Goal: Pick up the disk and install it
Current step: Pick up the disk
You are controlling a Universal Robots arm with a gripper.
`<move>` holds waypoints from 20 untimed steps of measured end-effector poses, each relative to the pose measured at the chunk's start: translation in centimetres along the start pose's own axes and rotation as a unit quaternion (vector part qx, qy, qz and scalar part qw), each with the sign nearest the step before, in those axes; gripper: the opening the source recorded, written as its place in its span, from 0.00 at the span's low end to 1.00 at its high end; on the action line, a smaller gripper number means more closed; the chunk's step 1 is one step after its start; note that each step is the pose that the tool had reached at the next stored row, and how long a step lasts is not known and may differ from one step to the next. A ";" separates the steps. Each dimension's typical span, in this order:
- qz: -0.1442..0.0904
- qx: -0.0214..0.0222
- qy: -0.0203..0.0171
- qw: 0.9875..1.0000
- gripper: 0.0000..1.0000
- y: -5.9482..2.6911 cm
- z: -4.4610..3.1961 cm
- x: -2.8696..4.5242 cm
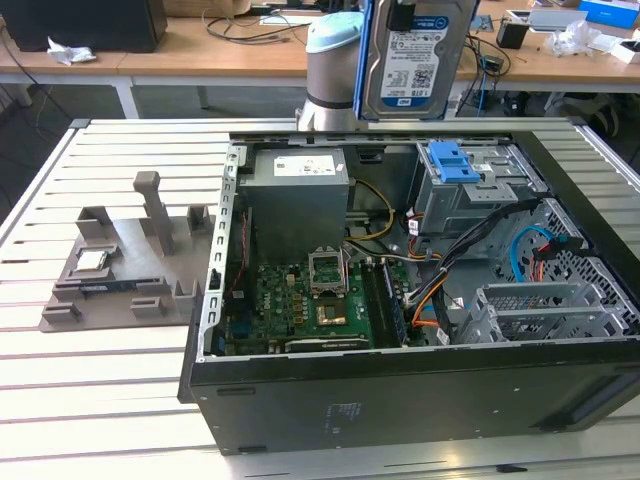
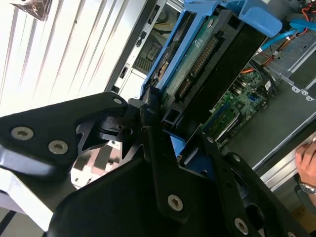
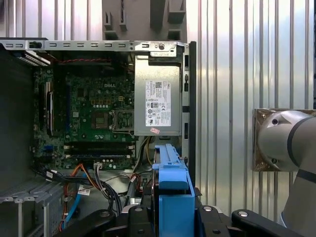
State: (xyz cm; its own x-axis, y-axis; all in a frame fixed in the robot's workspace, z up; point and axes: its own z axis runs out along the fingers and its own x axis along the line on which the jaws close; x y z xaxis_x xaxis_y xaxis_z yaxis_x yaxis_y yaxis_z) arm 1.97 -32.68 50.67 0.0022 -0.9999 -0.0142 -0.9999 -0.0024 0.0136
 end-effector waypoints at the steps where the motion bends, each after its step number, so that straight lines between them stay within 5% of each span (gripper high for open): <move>1: 0.000 0.000 0.000 1.000 0.36 -0.03 0.00 0.03; 20: 0.000 0.000 0.000 1.000 0.36 -0.87 0.04 0.74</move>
State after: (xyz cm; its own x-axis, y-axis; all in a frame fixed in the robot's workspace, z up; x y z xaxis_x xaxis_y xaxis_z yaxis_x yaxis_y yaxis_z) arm 2.84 -33.41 50.61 0.0022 -0.9999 -0.0141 -0.9999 -0.0024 0.0137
